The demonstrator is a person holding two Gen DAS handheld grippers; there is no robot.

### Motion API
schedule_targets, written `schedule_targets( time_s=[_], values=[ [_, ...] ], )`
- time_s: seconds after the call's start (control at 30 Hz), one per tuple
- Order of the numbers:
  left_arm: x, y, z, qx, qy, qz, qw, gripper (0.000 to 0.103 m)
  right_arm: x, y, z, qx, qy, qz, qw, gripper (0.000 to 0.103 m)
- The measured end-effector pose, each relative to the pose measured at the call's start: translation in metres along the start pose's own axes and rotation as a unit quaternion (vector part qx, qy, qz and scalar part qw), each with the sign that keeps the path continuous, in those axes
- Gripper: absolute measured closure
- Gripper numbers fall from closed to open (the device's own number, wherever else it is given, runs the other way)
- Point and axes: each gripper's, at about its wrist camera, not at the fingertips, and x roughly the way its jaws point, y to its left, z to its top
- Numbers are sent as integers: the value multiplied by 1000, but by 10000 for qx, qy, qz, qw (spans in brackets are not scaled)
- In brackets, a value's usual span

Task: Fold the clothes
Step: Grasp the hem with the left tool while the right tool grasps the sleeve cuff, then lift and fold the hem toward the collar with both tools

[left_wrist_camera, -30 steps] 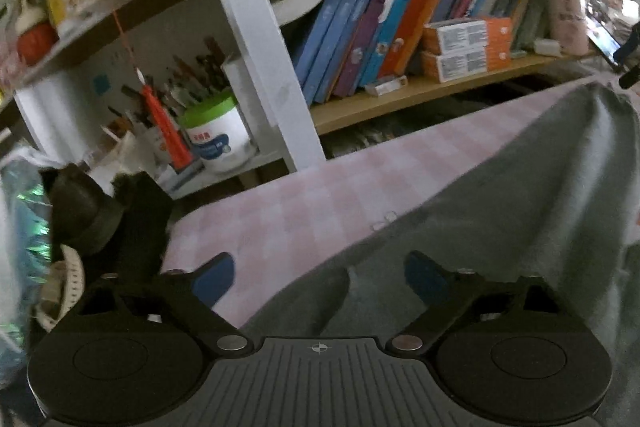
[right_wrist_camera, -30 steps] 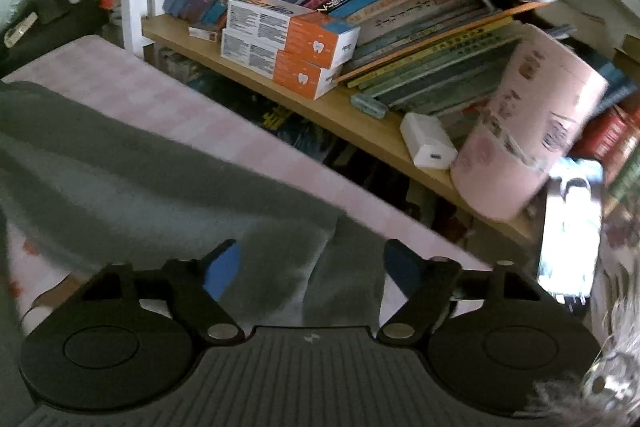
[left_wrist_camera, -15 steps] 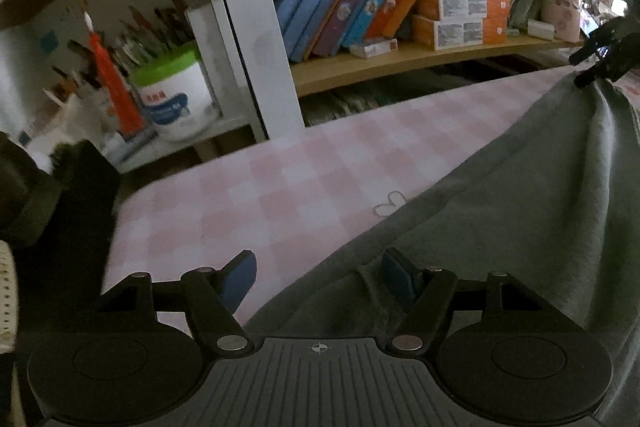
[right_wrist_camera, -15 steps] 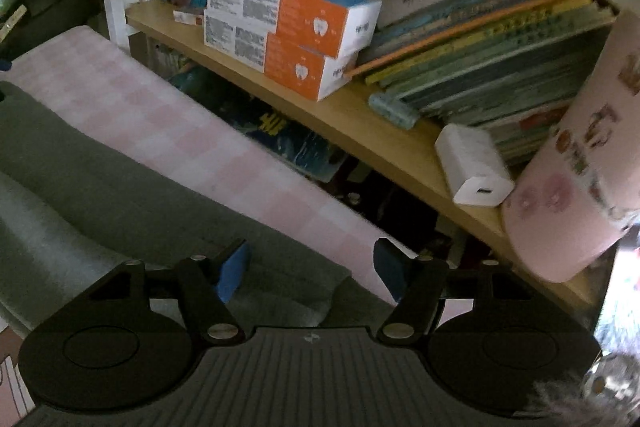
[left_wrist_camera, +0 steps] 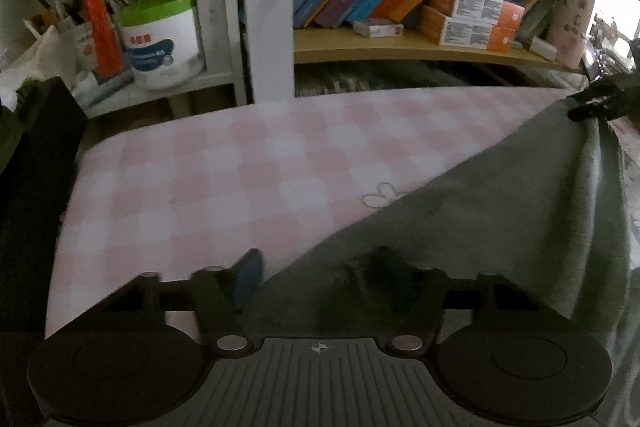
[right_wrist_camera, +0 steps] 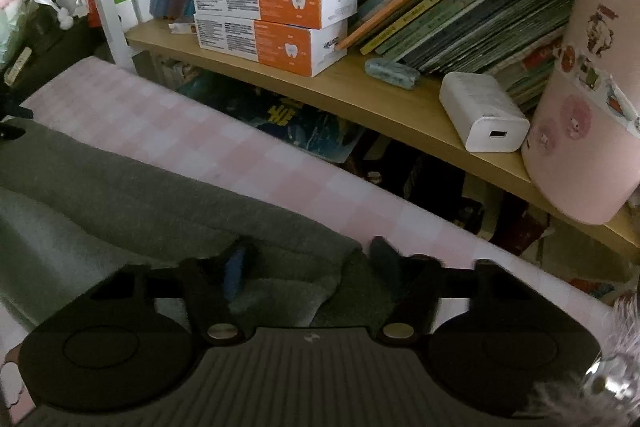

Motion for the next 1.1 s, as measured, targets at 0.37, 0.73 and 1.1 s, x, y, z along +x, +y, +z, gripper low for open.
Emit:
schedule_targets(
  time_s=[0.37,0.73,1.1],
  values=[
    [-54,-58,8,751,-557,1093,9896,90,-77,57,-29,-965,-867,-893,9875,85],
    [-167,-113,-65,958,-1364,1183,9789,89,-223,150,-115,-1379,-1874,-1169,9655,85],
    [-206,-131,-165,694,-1112,1070,9856,79,-274,222,-223,-1256,-1449,-740,9786,76]
  ],
)
